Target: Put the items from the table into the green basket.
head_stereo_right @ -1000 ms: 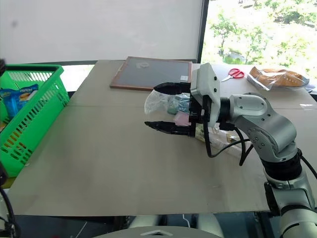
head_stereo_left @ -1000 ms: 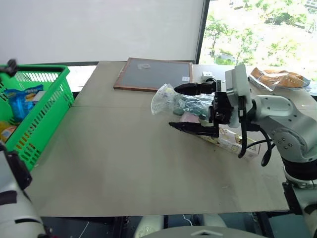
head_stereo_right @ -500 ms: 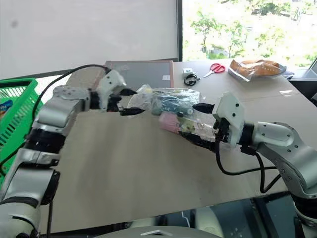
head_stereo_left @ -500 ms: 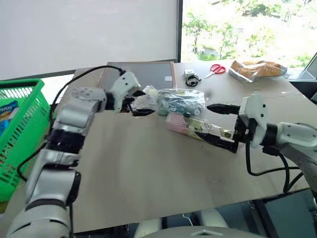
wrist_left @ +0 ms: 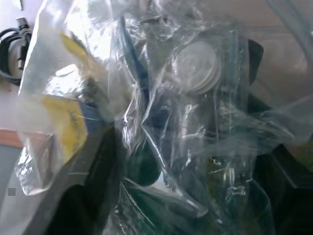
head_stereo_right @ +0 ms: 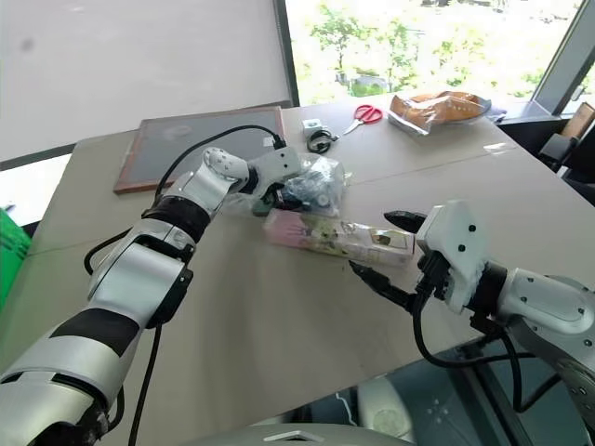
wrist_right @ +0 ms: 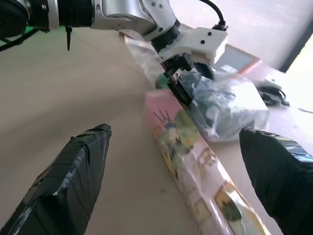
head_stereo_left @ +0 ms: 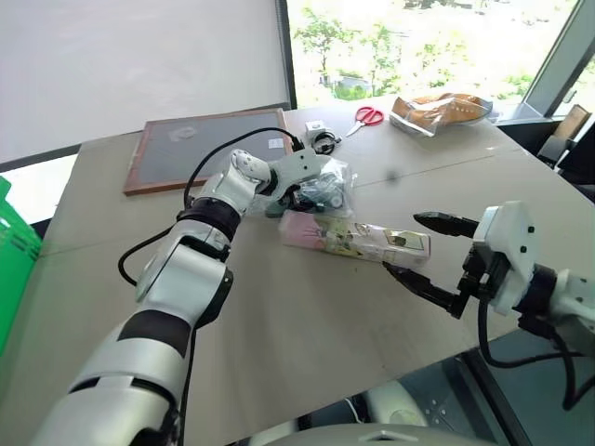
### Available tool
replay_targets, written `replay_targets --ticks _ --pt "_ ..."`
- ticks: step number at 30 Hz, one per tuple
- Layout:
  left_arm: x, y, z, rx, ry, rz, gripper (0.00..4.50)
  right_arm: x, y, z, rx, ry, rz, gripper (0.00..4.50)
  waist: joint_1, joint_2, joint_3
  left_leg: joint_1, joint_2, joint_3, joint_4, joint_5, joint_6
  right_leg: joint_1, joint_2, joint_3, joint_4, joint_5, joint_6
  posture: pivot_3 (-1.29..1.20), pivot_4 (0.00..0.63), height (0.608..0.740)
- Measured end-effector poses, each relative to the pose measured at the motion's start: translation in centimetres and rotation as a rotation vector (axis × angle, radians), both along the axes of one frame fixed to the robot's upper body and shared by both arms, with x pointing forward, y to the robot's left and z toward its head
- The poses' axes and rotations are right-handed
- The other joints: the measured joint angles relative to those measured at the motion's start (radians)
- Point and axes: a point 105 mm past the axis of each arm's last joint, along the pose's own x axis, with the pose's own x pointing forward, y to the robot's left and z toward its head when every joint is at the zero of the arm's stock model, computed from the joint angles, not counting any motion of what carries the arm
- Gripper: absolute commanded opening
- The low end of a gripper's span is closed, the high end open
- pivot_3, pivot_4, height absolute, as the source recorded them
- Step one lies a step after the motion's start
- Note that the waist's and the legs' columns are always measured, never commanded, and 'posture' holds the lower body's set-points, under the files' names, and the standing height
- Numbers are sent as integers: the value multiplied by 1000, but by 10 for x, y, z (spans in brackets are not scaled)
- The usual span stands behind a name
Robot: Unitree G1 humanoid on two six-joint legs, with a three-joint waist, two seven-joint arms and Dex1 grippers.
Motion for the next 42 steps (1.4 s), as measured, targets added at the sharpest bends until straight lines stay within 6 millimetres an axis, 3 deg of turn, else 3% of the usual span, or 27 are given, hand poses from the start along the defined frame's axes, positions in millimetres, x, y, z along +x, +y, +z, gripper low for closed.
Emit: replay_targets --ticks 5,9,11,14,15,17,19,23,24,26,28,30,32,33,35,38,42 --pt "-3 6 1 -30 38 0 90 -3 -4 -1 11 16 -47 4500 -37 1 10 1 -1 0 3 0 0 3 -2 0 -1 -2 6 -547 120 740" --pt "0 6 12 -128 29 46 12 -2 -5 2 14 -2 -71 4500 -64 -2 18 0 -1 0 5 0 0 3 -2 0 -1 -1 8 -518 107 740" --pt "9 17 24 -168 -31 149 12 -1 -3 6 18 -25 -67 4500 -81 -6 22 -1 -1 0 5 0 1 3 -1 0 -1 -1 8 -492 90 740" --pt "22 72 56 -181 -190 409 12 0 1 9 26 -46 -48 4500 -129 -9 23 -2 0 0 5 0 1 -1 0 1 2 2 5 -404 49 740" --pt "22 98 76 -171 -281 500 12 1 4 7 27 -41 -39 4500 -139 -9 23 -1 0 0 3 -1 1 -1 0 1 2 2 5 -379 44 740" --pt "13 128 92 -144 -367 575 12 6 8 8 35 -47 -16 4500 -150 -8 21 1 0 0 0 -1 1 -1 0 2 2 2 5 -334 33 740" --pt "0 152 89 -104 -374 635 12 14 11 12 49 -59 8 4500 -140 -6 19 2 -1 0 0 -1 1 -1 -2 2 3 2 5 -308 34 740" --pt "-16 175 52 -45 -268 729 12 21 19 16 52 -69 68 4500 -74 -8 19 2 -2 0 1 0 0 -1 -3 1 4 2 5 -252 51 740" --pt "-19 186 45 -28 -251 775 710 21 22 17 57 -68 95 4500 -51 -10 21 0 -2 -1 2 1 -1 -2 -3 1 5 2 5 -235 64 740" --pt "-19 201 46 -11 -258 829 1130 22 24 21 60 -74 121 4500 -11 -12 22 0 -2 -2 3 0 -1 -2 -3 0 5 2 4 -209 79 740" --pt "-18 230 61 -20 -298 930 1953 21 26 23 74 -61 162 4500 27 -18 24 -2 -1 -2 3 0 -1 -5 -3 -1 5 2 4 -217 79 740" --pt "-17 245 80 -50 -370 961 2805 18 20 9 42 -12 183 4500 65 -17 23 -3 -2 -1 1 0 -1 -5 -4 -1 2 2 4 -250 64 740" --pt "-17 246 85 -99 -380 927 3762 17 16 -5 6 36 178 4500 98 -13 20 -5 -4 0 1 0 -1 -7 -8 -1 2 2 4 -261 57 740" --pt "-16 242 84 -127 -362 900 4216 17 16 -2 23 32 181 4500 111 -13 20 -6 -5 0 1 0 -1 -8 -9 -1 2 2 4 -263 50 740" --pt "-14 229 80 -189 -309 839 4216 13 18 9 84 -4 209 4500 131 -14 19 -12 -6 -1 5 0 -1 -11 -10 -1 0 2 5 -252 66 740" --pt "-13 210 83 -317 -242 747 4216 11 16 11 73 -19 212 4500 141 -14 18 -23 -6 -1 10 0 -1 -19 -10 -1 1 4 7 -247 70 740" --pt "-22 138 106 -448 -185 370 4370 10 17 11 100 -16 213 4500 145 -11 16 -21 -6 -1 10 0 -1 -18 -10 0 2 4 7 -244 64 740"
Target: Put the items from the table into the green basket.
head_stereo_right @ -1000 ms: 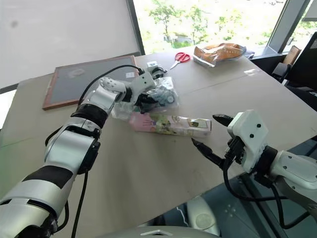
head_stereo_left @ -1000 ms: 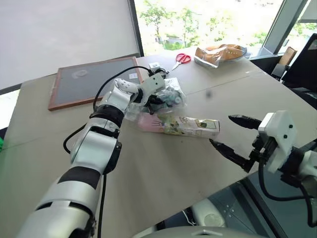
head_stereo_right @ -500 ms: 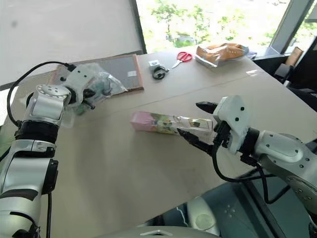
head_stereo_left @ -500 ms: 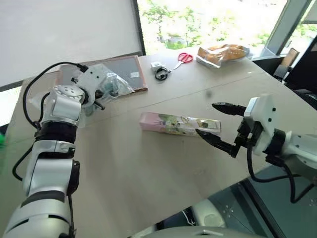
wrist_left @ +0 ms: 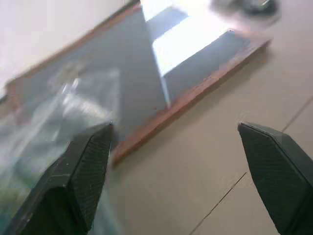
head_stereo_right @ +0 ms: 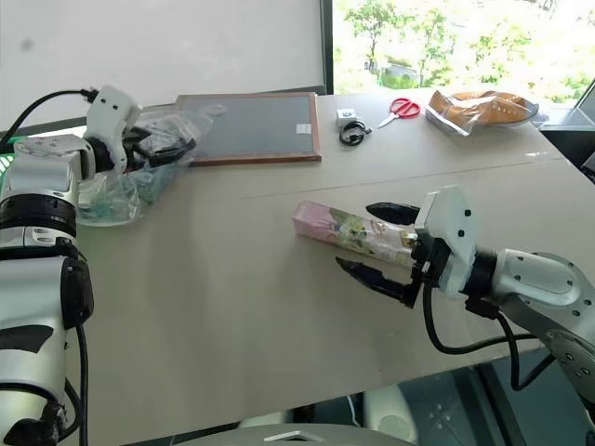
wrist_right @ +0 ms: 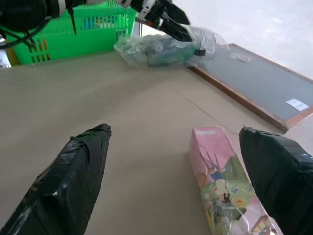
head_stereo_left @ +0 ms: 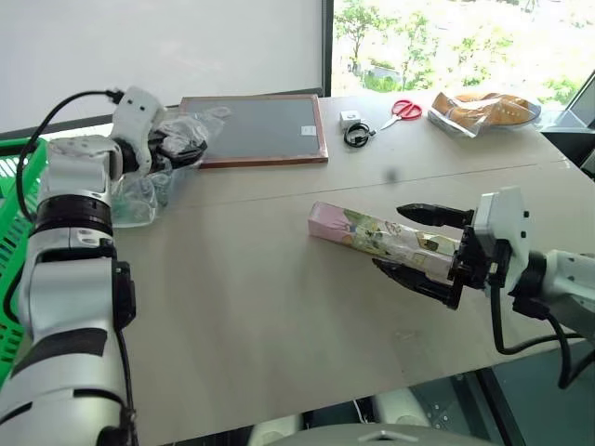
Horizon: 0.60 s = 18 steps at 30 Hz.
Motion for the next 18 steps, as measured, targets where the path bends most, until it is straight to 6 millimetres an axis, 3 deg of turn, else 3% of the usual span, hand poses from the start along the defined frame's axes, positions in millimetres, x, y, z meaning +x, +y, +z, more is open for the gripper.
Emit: replay_targets --ticks 5,10,14,18 --pt "-44 -73 -19 -51 133 -403 4370 -4 -15 -12 -14 53 -65 4500 -14 9 -5 1 1 1 0 0 0 0 1 1 2 0 0 -281 66 740" --pt "-81 -112 -35 44 255 -689 4370 -15 -38 -19 -64 85 -153 4500 -30 11 -7 4 1 1 1 -2 4 3 2 2 4 0 0 -338 67 740" --pt "-90 -135 -49 126 303 -824 4370 -28 -51 -25 -104 115 -219 4500 -44 14 -8 23 1 0 -1 -2 4 24 5 1 -1 -1 0 -428 66 740" --pt "-84 -167 -72 253 291 -906 4370 -40 -59 -26 -134 114 -282 4500 -81 15 -9 23 1 3 1 -2 5 25 7 4 -2 -1 1 -482 68 740"
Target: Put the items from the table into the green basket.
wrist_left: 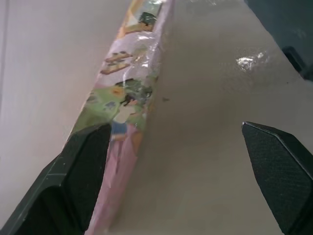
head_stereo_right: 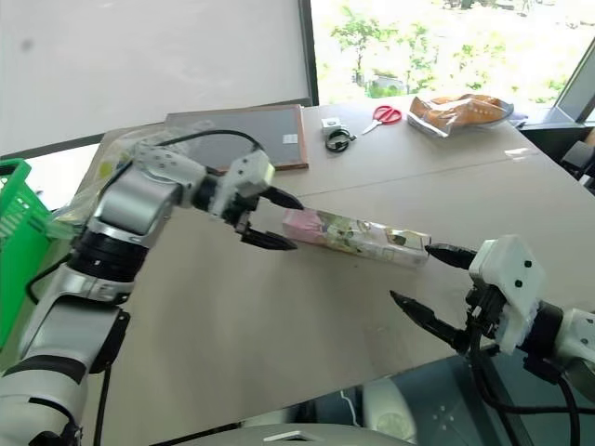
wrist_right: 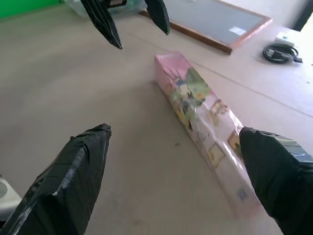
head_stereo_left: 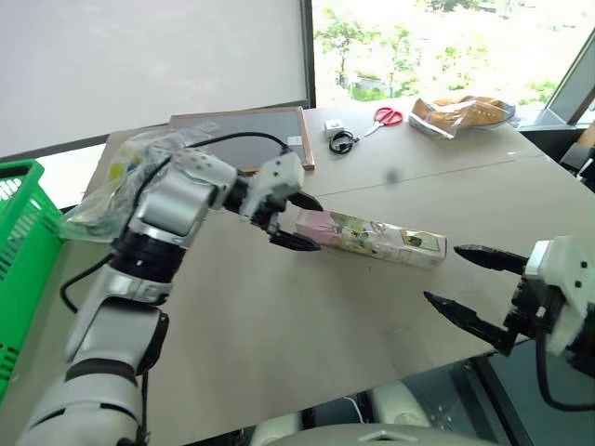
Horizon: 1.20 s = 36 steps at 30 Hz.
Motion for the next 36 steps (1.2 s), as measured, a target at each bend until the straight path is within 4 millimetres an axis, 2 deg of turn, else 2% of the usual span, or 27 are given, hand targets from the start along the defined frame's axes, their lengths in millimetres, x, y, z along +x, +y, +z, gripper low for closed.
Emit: replay_targets --ticks 4,6,10,16,22,29,36 --pt "17 -17 -16 104 -117 -7 4370 -5 -5 -4 3 21 -42 4500 -58 0 0 0 0 0 0 -1 1 0 2 2 0 0 1 -528 73 740" --pt "22 -33 -26 164 -201 -46 4370 -6 -7 -6 -5 30 -60 4500 -89 0 0 0 0 1 0 -2 3 0 2 3 0 -1 2 -535 73 740" --pt "23 -46 -38 213 -265 -92 4370 -7 -6 -4 -5 16 -65 4500 -149 0 0 -1 1 2 0 -3 5 0 2 4 0 -2 4 -548 73 740" --pt "25 -45 -51 285 -265 -101 4370 -12 -9 -11 -11 56 -88 4500 -211 -1 0 0 1 3 -1 -3 5 1 2 5 -1 -5 10 -555 77 740" --pt "35 -41 -59 329 -241 -34 4370 -15 -12 -15 -25 73 -105 4500 -237 -6 3 11 1 3 -3 -4 6 12 1 4 -5 -7 13 -553 76 740" --pt "46 -25 -70 377 -168 90 4370 -11 -13 -10 -41 32 -106 4500 -265 -10 5 11 1 3 -3 -4 6 11 1 5 -5 -8 13 -526 68 740" --pt "51 -13 -60 355 -121 203 4370 -6 0 -9 -3 26 -32 4500 -270 -11 6 10 1 3 -4 -5 6 11 -1 5 -4 -8 13 -505 62 740"
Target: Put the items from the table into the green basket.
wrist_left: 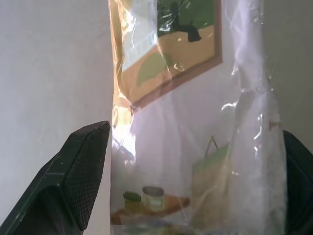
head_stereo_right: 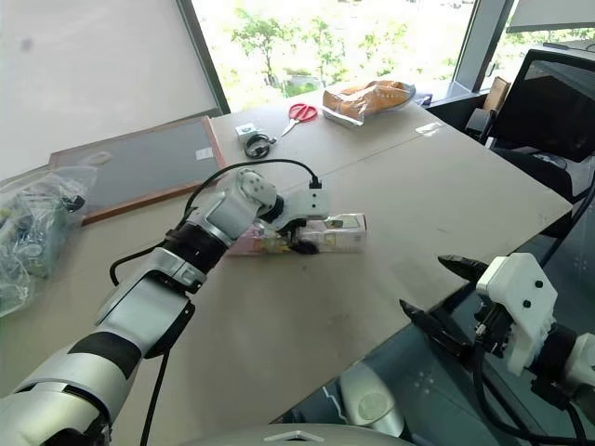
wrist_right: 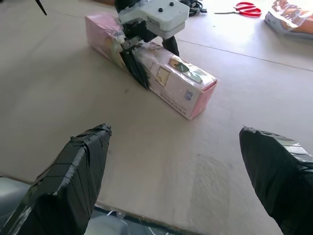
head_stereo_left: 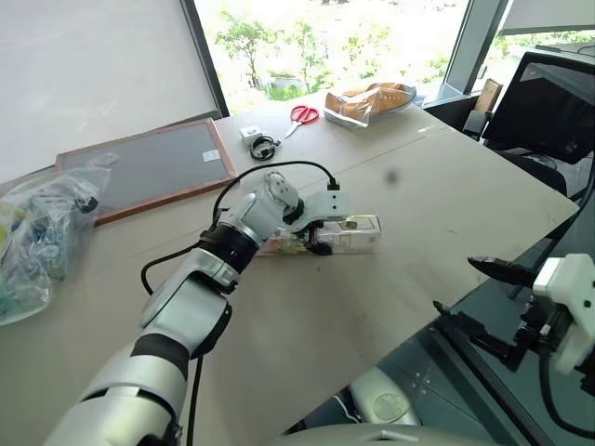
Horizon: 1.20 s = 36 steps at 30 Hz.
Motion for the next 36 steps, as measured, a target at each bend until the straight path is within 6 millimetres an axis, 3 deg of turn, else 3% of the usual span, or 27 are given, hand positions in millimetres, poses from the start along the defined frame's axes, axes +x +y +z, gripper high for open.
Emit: replay_targets --ticks 8,11,13,16,20,27,32,36 --pt "-4 11 -6 -4 29 62 4370 32 -1 10 73 -11 56 4500 12 0 1 0 -1 0 0 0 0 0 -2 -1 2 0 0 -484 59 740" --pt "-4 11 -6 -10 32 70 4370 53 -19 17 54 17 75 4500 24 0 1 0 -2 1 0 -1 2 0 -3 0 1 2 -3 -481 59 740" --pt "-3 11 -6 -11 31 73 4370 71 -45 34 21 23 65 4500 29 0 1 0 -3 1 0 -1 2 0 -4 -1 1 3 -4 -470 59 740" --pt "-3 11 -6 -17 30 81 4370 82 -63 46 -23 44 98 4500 38 2 2 0 -3 0 -1 -1 2 -1 -4 -1 2 3 -4 -465 59 740" --pt "-3 11 -6 -19 31 87 4370 89 -72 51 -66 76 148 4500 46 4 3 0 -2 1 -2 -2 3 -1 -4 -1 2 3 -4 -457 58 740" --pt "-2 12 -8 -31 33 110 4370 88 -64 43 -149 121 259 4500 56 4 3 0 -3 1 -1 -2 2 -1 -6 -1 2 3 -4 -439 56 740" --pt "-3 11 -9 -53 37 113 2190 91 -69 38 -155 123 241 4500 61 5 2 0 -3 1 -1 -2 2 -1 -6 -1 3 3 -4 -442 55 740" --pt "-4 11 -6 -73 26 105 877 91 -69 36 -158 124 240 4500 69 10 -1 1 -3 1 -1 -2 2 -1 -7 -1 3 3 -4 -445 52 740"
